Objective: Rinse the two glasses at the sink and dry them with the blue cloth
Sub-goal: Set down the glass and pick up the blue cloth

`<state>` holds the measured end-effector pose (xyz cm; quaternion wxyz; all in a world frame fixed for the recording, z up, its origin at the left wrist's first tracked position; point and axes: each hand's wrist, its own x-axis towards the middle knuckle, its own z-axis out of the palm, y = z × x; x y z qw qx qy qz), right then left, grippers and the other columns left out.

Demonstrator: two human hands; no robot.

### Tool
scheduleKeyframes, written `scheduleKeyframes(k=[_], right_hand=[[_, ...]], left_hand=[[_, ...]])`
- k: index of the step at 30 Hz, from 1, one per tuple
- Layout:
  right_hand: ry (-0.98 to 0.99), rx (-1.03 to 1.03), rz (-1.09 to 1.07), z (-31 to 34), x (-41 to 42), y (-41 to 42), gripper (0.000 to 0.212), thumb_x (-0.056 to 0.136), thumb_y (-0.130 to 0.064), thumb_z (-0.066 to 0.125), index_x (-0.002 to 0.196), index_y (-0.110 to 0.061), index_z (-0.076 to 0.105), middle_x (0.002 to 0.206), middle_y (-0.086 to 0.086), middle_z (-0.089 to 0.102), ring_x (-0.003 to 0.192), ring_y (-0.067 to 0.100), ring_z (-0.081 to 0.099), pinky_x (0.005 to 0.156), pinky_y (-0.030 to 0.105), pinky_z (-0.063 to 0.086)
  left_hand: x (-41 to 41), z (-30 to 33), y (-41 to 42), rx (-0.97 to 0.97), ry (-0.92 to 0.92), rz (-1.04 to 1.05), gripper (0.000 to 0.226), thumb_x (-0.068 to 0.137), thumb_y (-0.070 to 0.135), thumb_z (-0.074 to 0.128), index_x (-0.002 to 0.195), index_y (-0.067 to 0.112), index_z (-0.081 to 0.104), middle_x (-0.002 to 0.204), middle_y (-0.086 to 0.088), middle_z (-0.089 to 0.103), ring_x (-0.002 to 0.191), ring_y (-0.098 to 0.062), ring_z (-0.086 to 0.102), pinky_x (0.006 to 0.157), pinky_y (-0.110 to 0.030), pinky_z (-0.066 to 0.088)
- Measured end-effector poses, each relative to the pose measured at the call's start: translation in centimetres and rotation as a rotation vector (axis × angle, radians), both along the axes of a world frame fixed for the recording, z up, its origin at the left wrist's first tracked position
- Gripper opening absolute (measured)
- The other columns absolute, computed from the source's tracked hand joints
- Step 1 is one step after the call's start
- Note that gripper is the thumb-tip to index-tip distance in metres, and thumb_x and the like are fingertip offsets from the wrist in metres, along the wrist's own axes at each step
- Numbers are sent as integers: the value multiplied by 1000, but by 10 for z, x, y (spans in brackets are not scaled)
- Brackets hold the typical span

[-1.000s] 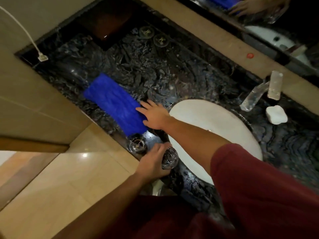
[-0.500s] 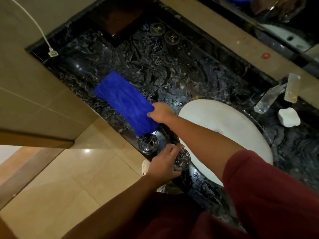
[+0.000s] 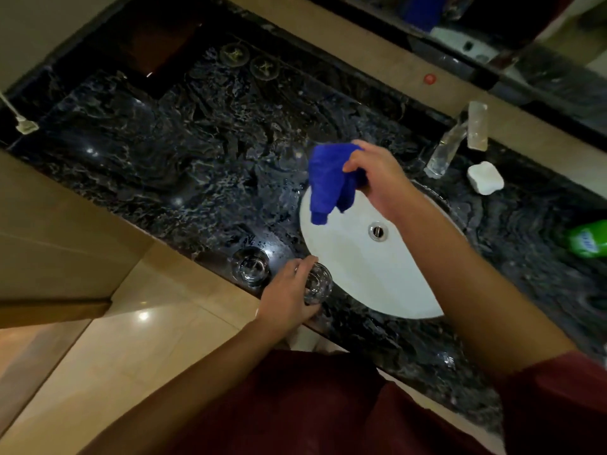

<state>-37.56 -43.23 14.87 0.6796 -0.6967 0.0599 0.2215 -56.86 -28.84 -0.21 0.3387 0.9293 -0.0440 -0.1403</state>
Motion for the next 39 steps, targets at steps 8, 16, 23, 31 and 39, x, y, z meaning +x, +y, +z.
scheduleKeyframes(k=[8,16,23,31,39], right_hand=[[-18,131,-114,21,-57,-106,17,65,-3,52,69,-17,60,69,1,54,69,15,51,63,30,38],[-15,382,118,55,-97,-164,13,66,-5,53,77,-9,57,71,5,53,66,17,54,60,27,44],[-44,131,41,57,-104,-216,10,73,-10,62,77,-18,66,69,2,64,63,14,62,59,26,51],[-222,-435,-129,25,-140,-247,30,92,-25,75,120,-24,65,119,-5,71,105,16,70,97,40,54],[-419,-276,148,39,-195,-242,39,90,-55,66,126,-38,67,122,-22,70,117,6,65,94,12,46]], left_hand=[[-2,31,-6,-36,-45,-22,90,82,43,85,154,14,40,157,-9,40,148,-26,37,121,-41,34],[37,147,-61,-569,-16,19,70,87,54,67,150,31,47,156,18,46,147,1,37,122,-28,29],[42,176,-122,-843,158,-67,37,87,40,71,91,3,72,85,-16,71,82,-18,61,72,-39,49],[30,190,-165,-1248,352,71,21,97,17,58,101,20,78,100,-5,72,96,-19,66,87,-31,54],[17,190,-182,-1285,359,136,18,99,22,56,93,19,73,92,-4,73,88,-16,68,82,-30,57]])
